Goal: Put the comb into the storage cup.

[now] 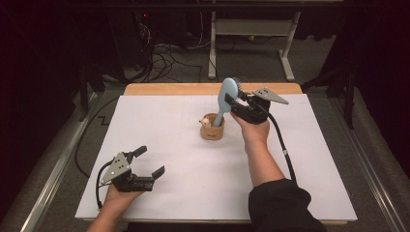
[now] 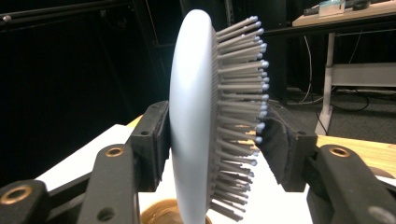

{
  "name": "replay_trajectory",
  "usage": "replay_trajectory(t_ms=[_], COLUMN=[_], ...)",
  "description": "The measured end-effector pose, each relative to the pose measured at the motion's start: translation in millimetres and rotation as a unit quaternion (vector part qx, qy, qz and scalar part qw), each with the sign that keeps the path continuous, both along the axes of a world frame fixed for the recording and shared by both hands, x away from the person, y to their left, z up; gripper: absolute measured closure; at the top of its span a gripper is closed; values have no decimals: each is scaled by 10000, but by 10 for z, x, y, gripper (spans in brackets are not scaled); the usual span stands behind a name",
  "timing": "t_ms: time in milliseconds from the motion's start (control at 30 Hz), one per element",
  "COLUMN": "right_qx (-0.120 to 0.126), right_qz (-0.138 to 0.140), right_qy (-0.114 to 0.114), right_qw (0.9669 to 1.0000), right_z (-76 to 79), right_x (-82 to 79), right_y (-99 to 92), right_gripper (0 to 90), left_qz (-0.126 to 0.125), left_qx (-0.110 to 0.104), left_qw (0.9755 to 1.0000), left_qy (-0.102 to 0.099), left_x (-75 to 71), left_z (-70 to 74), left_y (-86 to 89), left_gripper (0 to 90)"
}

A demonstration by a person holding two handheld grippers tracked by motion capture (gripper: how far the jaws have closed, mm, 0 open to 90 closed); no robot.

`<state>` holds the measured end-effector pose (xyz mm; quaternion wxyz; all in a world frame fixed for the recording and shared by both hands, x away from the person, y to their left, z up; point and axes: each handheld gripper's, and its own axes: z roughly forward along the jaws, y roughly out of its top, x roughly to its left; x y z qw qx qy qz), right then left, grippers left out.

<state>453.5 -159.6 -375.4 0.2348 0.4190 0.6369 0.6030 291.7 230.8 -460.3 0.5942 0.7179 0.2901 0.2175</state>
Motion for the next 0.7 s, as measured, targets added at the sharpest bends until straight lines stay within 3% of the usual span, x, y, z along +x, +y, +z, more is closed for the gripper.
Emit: replay_trajectory(t_ms=[700], right_qx=[-138], right_qz=[-81], right_qy=[-4], right_qw=[9999], right_z=[36], right_x=[-20], right_y=[-14], right_gripper=[305], left_qz=[13], left_qx=[17], left_qw=[10000], left_qy=[10], left_x=[1], left_z=[-1], left_y=[-1], left_gripper=[44])
